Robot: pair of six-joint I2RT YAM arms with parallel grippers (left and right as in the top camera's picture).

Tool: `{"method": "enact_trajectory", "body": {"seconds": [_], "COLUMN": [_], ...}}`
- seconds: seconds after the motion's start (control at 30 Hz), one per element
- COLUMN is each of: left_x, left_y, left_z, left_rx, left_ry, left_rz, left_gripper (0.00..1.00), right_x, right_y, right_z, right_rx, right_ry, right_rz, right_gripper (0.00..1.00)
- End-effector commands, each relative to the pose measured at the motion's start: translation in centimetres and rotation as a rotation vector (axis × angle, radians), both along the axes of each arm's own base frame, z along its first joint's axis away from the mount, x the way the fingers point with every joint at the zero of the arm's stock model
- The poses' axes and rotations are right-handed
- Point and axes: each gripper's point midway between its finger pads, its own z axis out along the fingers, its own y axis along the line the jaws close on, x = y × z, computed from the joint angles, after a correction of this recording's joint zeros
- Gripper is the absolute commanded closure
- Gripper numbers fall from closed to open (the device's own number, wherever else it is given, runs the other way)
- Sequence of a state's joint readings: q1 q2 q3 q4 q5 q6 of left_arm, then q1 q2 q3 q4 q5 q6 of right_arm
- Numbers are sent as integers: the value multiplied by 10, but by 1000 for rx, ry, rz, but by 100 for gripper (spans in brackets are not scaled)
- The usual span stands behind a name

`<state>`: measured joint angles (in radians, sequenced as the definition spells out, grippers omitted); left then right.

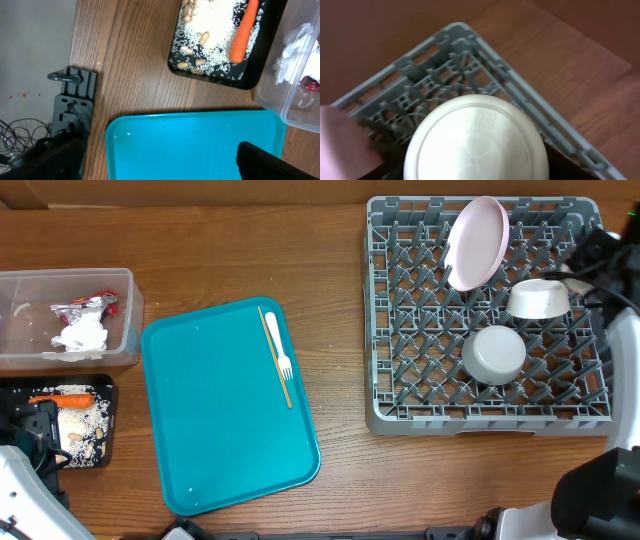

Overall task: Sort waste into correct bins and load items into the dishwasher rack
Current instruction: 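Lift the white cup and carry it right into the grey rack, then lower the cup into the rack's right side and open the gripper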

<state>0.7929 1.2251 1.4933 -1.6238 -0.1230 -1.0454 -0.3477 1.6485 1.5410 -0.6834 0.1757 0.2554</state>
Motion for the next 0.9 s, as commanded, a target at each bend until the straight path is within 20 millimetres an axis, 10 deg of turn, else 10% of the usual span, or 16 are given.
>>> {"method": "enact_trajectory", "body": {"seconds": [0.0,0.37,0.73,0.87], "left_x": [1,1,1,1], "left_y": [2,2,2,2], "left_z": [4,4,4,4], "left_rx": [10,10,10,10], "left_ry": [-16,-16,-16,-16], "left_rz": [21,21,21,21], "left_gripper": [0,0,0,0], "right_x": [-10,-42,-46,-46], "right_y": [-19,-55,-58,-55], "right_z": [9,-66,-82,-83], "right_rx": [15,148,149,160], "right_ry": [-24,174,227,229], "right_rz": [-78,-235,-252,-247], "right_gripper": [47,46,40,13]}}
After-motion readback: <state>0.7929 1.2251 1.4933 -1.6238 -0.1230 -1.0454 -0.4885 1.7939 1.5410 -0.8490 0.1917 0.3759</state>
